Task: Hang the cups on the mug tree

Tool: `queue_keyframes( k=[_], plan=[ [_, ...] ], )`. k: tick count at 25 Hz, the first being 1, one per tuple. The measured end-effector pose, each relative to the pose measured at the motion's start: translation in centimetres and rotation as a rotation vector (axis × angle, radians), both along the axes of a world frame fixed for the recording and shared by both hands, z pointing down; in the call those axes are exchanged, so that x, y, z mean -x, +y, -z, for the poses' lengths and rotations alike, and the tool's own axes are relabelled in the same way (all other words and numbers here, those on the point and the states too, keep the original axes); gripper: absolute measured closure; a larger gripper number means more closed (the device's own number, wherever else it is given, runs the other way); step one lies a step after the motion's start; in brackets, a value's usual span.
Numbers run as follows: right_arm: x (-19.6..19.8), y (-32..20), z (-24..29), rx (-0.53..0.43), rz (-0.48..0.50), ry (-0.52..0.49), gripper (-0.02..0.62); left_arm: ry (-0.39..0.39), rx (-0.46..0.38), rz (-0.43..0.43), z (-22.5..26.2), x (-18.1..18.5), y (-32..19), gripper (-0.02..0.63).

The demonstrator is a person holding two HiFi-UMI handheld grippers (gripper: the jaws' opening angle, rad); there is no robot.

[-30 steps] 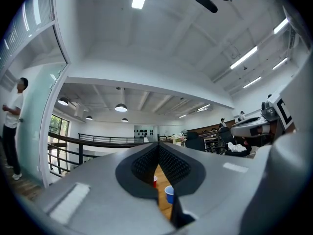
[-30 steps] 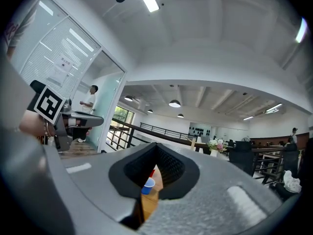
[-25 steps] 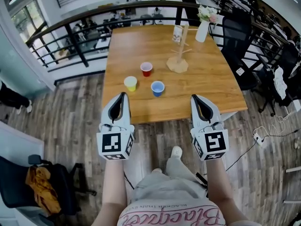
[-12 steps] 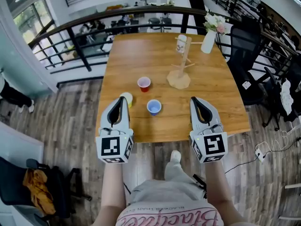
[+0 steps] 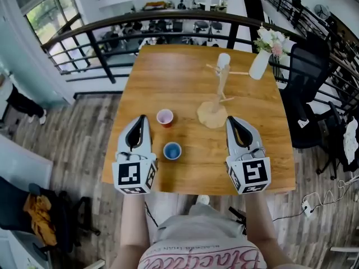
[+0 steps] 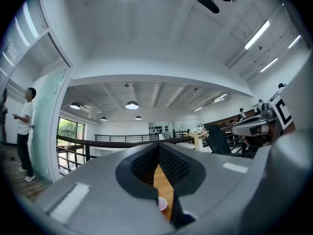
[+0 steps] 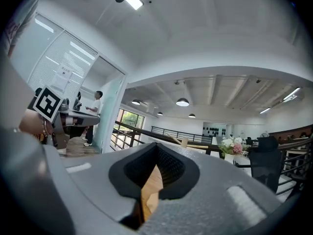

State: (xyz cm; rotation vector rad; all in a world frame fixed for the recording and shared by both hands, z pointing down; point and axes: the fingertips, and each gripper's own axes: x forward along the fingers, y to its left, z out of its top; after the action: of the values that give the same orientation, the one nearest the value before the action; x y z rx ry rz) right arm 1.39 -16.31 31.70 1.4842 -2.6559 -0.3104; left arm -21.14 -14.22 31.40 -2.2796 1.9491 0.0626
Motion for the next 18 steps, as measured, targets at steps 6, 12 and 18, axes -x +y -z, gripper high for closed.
queue_keyframes(
  k=[6,12,18],
  plan=[
    [-1.7,-4.6,-0.2,0.016,0.045,-0.004,0.594,-0.001,-0.001,0.030,0.0,-1.9,-3.1,0.591],
    [-2.6,-6.7,-0.5,0.030,0.064,-0.018,0.594,-0.001,0.009,0.028,0.1,-2.9,-4.6,0.541],
    [-2.4,-7.4,-0.2,0.036,0.064,-0.033,0.594,0.004,0.029,-0.007,0.4,-3.1,-5.5,0.423]
  ],
)
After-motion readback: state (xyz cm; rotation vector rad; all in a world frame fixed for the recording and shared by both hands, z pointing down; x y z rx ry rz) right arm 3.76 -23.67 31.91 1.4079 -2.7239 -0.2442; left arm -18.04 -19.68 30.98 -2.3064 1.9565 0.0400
